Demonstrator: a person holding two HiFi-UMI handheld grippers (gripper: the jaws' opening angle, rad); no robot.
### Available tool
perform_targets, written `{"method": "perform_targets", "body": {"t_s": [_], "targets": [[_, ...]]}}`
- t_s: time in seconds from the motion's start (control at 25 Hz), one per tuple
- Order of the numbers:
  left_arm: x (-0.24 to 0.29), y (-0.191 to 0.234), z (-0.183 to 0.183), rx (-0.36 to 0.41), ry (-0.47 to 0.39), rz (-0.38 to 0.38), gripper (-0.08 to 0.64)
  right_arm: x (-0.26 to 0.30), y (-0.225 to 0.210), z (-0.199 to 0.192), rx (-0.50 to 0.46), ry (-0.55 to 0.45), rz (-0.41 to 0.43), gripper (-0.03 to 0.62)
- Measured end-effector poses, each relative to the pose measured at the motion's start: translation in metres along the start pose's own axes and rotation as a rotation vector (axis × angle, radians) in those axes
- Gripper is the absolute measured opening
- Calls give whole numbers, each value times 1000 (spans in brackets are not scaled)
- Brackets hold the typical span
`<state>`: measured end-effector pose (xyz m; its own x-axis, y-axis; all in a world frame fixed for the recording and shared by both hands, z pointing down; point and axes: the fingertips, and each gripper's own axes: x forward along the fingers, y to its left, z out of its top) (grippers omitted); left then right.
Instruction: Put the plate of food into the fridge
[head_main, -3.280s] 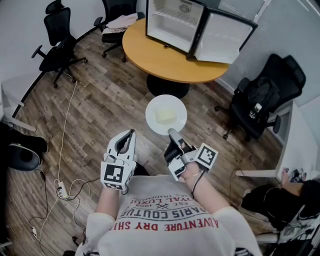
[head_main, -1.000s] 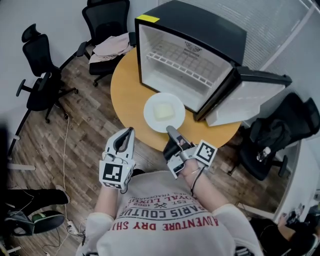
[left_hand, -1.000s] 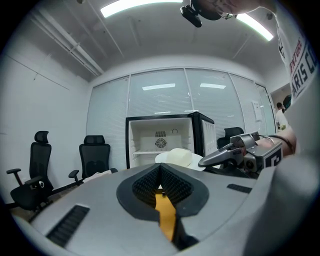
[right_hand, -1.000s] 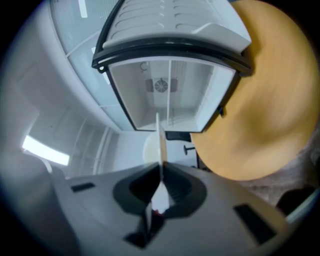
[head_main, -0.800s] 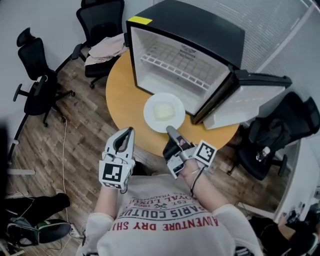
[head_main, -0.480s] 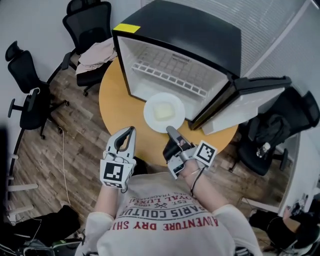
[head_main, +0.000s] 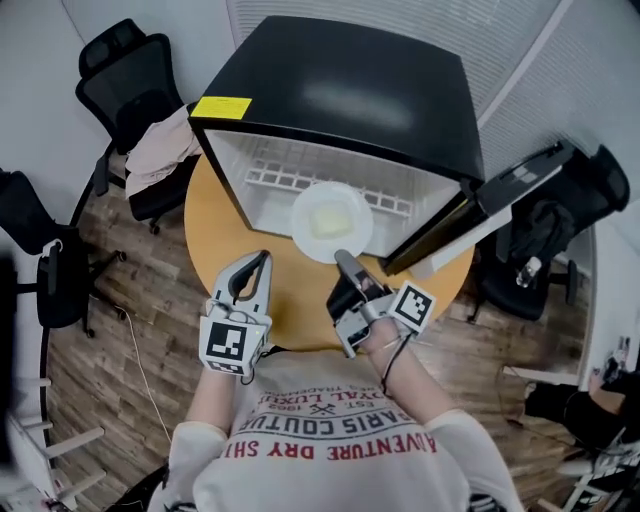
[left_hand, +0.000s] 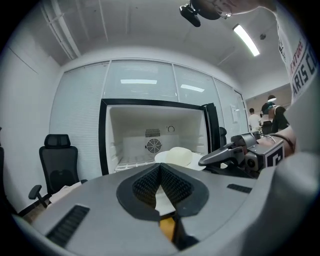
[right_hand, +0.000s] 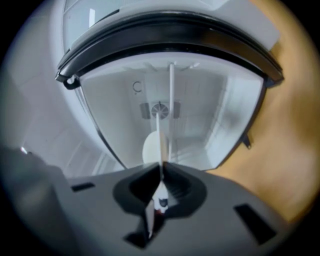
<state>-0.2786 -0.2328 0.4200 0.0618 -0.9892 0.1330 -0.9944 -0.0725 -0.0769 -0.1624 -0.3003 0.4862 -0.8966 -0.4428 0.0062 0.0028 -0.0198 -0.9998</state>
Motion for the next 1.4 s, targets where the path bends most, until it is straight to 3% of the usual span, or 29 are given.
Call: {"method": "perform_targets", "body": {"t_s": [0.56, 0.8, 1.4], "targets": [[48, 47, -3, -2, -14, -198, 29, 43, -5, 20, 22, -235, -33, 38], [54, 55, -12, -31, 9, -235, 29, 51, -12, 24, 37, -289, -55, 40], [76, 60, -17, -22, 13, -307, 29, 71, -9, 44, 37, -385, -59, 52]]}}
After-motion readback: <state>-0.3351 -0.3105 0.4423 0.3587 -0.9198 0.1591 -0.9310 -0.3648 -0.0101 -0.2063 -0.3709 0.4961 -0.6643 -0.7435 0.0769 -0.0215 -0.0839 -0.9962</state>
